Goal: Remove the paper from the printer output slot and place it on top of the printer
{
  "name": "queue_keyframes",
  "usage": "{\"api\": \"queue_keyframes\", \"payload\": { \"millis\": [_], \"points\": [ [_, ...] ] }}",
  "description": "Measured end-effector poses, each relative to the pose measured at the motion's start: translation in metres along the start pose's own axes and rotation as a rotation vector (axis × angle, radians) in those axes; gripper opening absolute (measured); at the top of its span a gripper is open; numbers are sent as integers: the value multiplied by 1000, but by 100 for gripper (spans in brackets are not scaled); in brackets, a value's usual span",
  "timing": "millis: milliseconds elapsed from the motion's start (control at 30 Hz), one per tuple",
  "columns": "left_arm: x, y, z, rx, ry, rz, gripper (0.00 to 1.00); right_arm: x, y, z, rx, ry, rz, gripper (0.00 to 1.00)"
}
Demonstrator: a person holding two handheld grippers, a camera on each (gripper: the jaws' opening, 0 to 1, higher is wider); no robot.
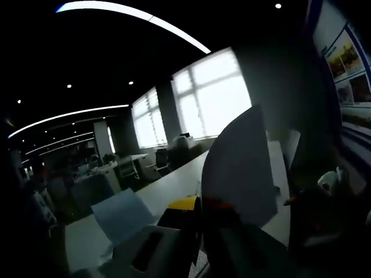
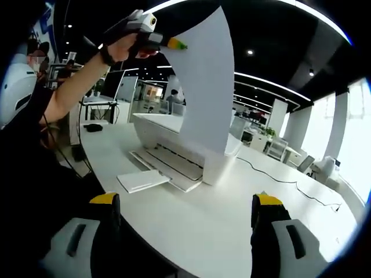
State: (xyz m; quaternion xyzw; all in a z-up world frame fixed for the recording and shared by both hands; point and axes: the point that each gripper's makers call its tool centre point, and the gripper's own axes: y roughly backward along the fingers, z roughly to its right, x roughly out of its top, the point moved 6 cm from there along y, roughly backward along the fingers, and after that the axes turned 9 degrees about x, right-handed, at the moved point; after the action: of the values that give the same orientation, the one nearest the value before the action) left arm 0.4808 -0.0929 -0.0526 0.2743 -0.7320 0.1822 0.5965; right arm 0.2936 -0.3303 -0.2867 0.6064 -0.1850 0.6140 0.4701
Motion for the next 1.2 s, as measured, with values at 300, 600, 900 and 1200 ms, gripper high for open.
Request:
{"api": "queue_keyframes", "payload": {
  "millis": [300, 600, 900, 1200],
  "points": [
    [-2, -4, -13, 30, 1, -15, 5, 0, 0, 0, 1, 1, -2, 89],
    [-1, -4, -17, 38, 6, -12, 5, 0, 0, 0, 4, 1, -2, 89],
    [1, -4, -21, 48, 9, -8, 5, 1, 0, -1, 6, 3, -1, 89],
    [-1, -7, -27, 55, 23, -15, 5, 1, 0, -1, 4, 4, -2, 89]
  ]
}}
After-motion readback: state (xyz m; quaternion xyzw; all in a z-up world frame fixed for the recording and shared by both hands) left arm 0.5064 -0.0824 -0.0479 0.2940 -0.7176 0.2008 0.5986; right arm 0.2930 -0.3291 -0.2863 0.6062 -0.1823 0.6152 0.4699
